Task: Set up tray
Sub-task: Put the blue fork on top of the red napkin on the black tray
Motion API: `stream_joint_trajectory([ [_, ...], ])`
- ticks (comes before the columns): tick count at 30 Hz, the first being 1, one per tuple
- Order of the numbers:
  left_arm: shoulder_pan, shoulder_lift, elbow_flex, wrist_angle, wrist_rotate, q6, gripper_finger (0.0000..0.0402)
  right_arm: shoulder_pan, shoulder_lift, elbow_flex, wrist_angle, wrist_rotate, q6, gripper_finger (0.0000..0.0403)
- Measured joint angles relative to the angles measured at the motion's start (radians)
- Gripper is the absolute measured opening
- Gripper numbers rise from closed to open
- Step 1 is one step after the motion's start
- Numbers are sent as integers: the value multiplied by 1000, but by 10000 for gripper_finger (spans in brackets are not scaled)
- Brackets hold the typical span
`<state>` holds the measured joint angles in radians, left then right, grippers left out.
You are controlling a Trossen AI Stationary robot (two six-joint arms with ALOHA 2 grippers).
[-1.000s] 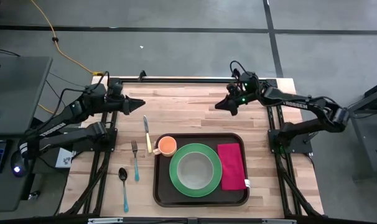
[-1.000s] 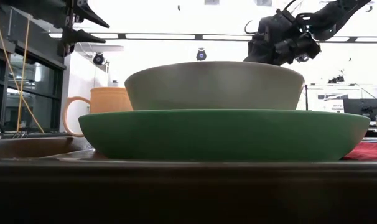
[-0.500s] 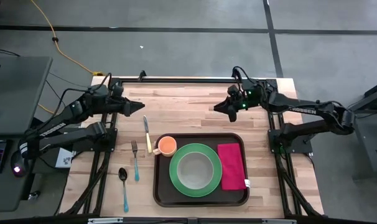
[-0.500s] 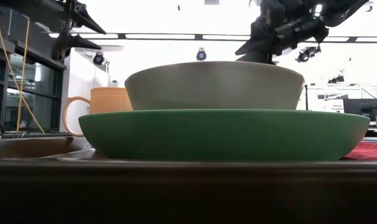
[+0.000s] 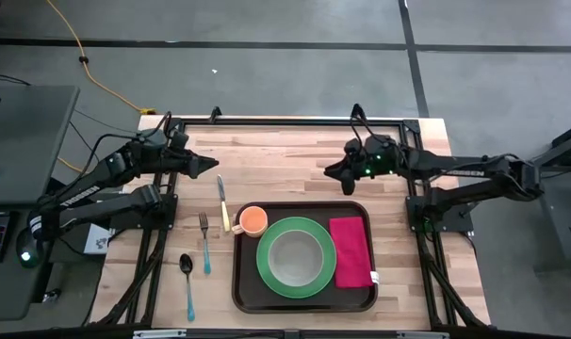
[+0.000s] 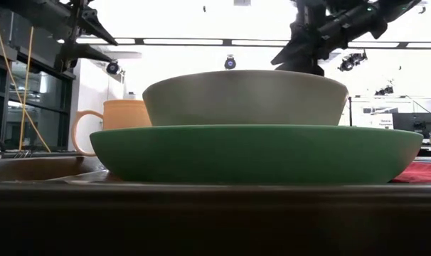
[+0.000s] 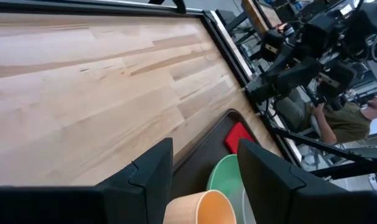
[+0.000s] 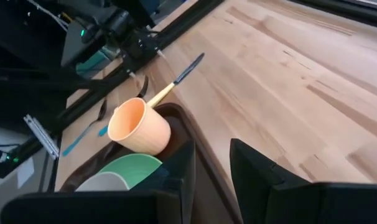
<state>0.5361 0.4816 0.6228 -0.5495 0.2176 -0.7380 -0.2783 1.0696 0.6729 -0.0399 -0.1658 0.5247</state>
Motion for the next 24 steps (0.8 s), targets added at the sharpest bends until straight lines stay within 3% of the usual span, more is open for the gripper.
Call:
stream_joint_trajectory([
  [11,0,0,0,0,0,0,211,0,-269,-155,1,67,71,79],
  [24,0,1,0,0,0,-27,211,0,-454,-360,75,110,159,79],
])
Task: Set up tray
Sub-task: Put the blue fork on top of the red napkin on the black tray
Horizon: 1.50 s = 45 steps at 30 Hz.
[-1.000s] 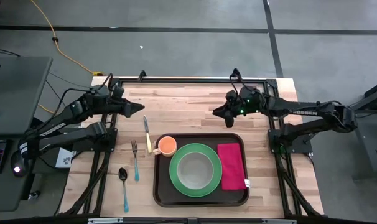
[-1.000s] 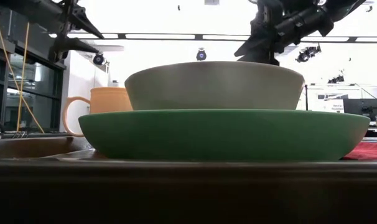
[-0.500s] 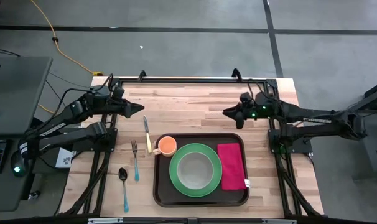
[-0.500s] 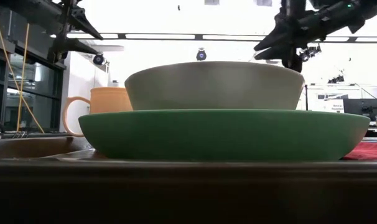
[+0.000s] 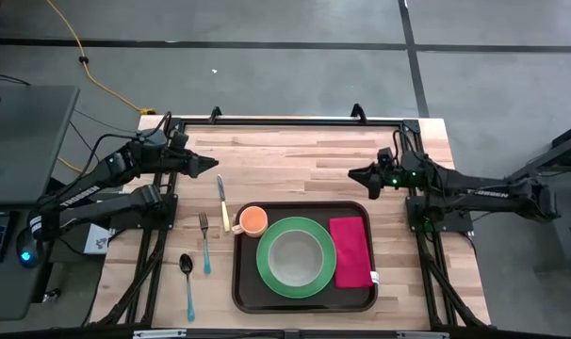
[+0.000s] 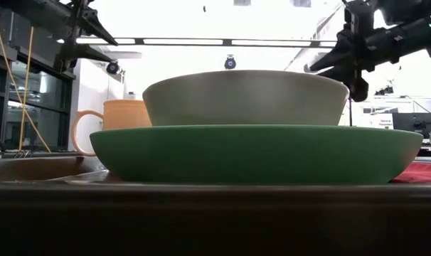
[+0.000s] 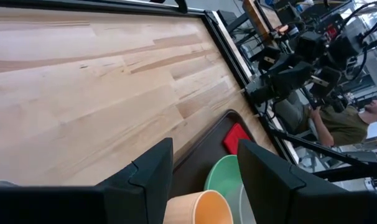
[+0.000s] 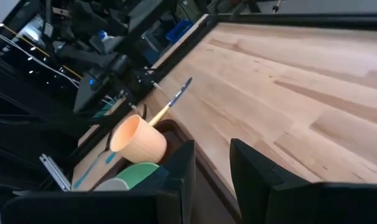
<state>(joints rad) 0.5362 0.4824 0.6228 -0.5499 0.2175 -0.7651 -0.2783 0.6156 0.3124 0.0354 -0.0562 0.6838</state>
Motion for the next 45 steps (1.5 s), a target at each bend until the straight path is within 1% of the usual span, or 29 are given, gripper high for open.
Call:
stream_joint_trajectory([
  [5,0,0,0,-1,5,-24,211,0,-14,-63,10,21,24,79],
  [11,-1,0,0,-9,14,-61,211,0,-15,-131,157,25,53,79],
  [16,-19,22,0,-10,42,-97,211,0,-15,-148,186,25,58,79],
  [22,-121,71,0,-23,36,-155,211,0,-15,-148,175,27,51,79],
  [28,-246,118,0,-26,-25,-224,211,0,-15,-148,142,52,50,79],
  [37,-421,169,0,-30,-125,-370,211,0,-15,-148,142,47,49,79],
  [42,-501,187,0,-51,-136,-474,211,0,-15,-148,130,34,49,79],
  [45,-549,191,-1,-102,-138,-551,211,0,-15,-148,119,24,49,79],
])
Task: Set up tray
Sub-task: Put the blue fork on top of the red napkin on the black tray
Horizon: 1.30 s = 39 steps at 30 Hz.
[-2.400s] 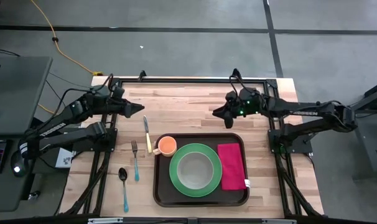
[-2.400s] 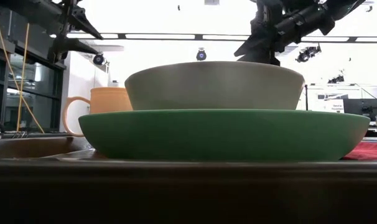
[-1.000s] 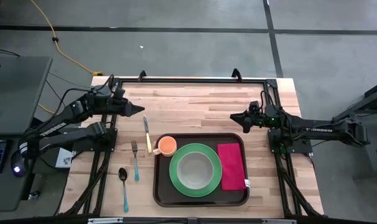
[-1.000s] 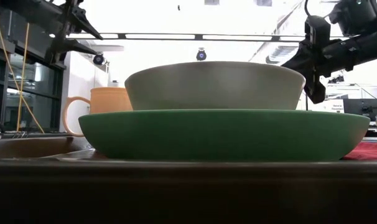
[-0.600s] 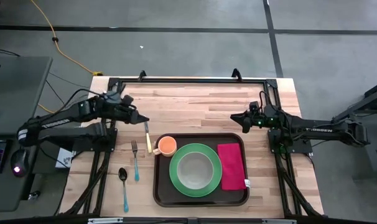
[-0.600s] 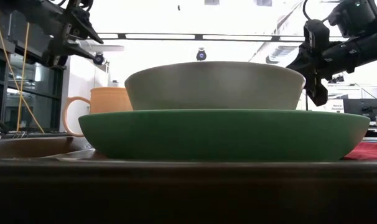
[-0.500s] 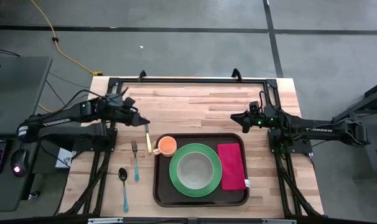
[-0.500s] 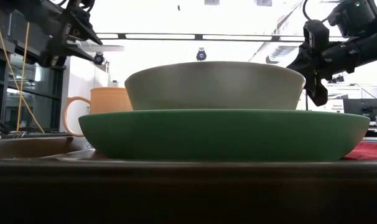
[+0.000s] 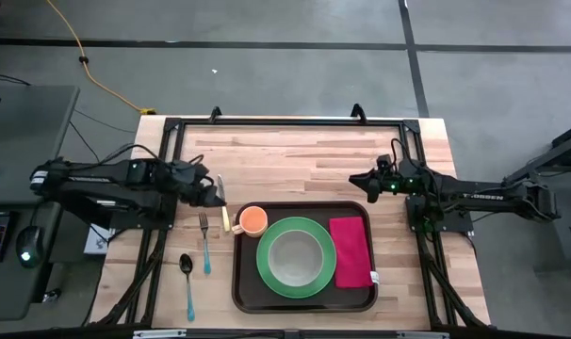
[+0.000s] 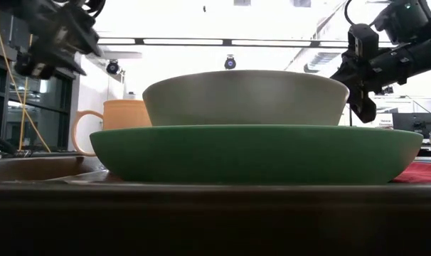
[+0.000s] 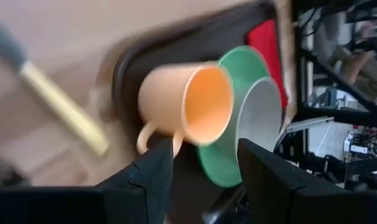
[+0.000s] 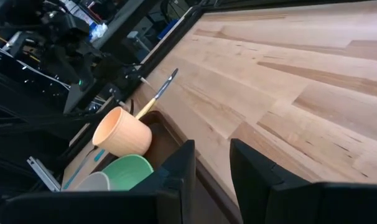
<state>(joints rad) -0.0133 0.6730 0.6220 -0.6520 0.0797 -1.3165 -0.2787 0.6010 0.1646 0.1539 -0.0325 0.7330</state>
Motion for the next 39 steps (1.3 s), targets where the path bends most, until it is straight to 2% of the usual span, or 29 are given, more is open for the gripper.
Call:
stream_joint_trajectory([
  [12,-183,29,0,-198,-31,-308,211,0,0,0,-12,-4,0,79],
  [24,-314,181,0,-246,-2,-562,211,0,0,0,-16,-5,0,79],
  [30,-348,277,0,-211,49,-625,211,0,0,0,-17,-5,-25,79],
  [39,-348,403,0,-139,90,-625,211,0,0,0,-16,-17,-40,79],
])
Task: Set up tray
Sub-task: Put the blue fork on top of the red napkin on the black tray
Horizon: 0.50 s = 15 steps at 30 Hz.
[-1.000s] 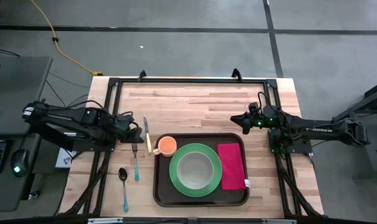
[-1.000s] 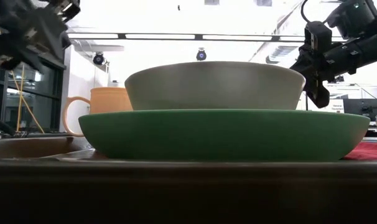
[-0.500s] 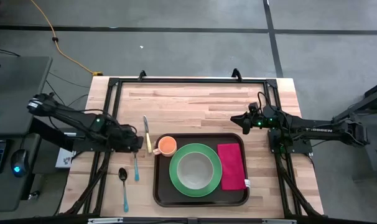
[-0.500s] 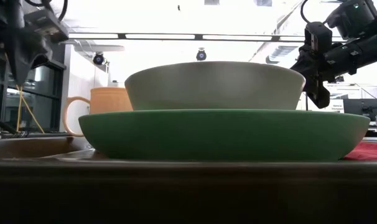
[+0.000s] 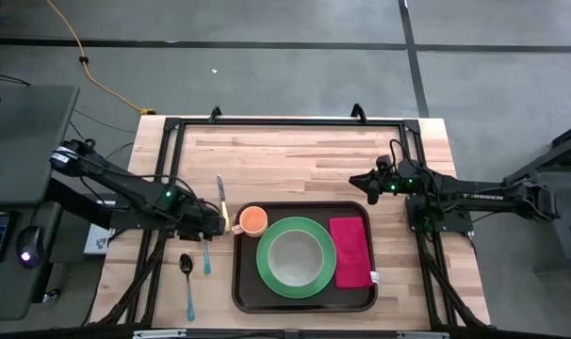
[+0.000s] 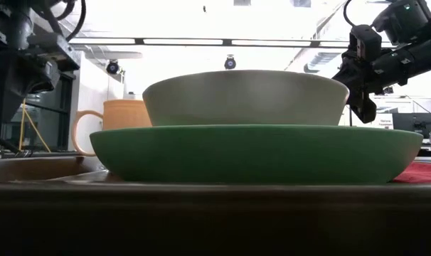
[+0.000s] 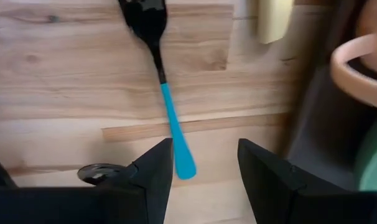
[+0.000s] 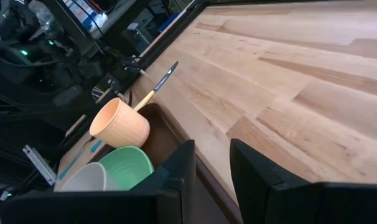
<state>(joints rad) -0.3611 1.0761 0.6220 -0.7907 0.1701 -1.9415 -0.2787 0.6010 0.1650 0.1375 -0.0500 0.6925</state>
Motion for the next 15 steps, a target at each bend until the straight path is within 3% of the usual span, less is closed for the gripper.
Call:
stream_joint_trajectory([
  [10,0,51,-18,-6,23,-7,211,-2,0,0,-4,-8,42,79],
  [15,0,51,-36,-5,-23,-30,211,-3,0,0,-6,-5,41,79],
])
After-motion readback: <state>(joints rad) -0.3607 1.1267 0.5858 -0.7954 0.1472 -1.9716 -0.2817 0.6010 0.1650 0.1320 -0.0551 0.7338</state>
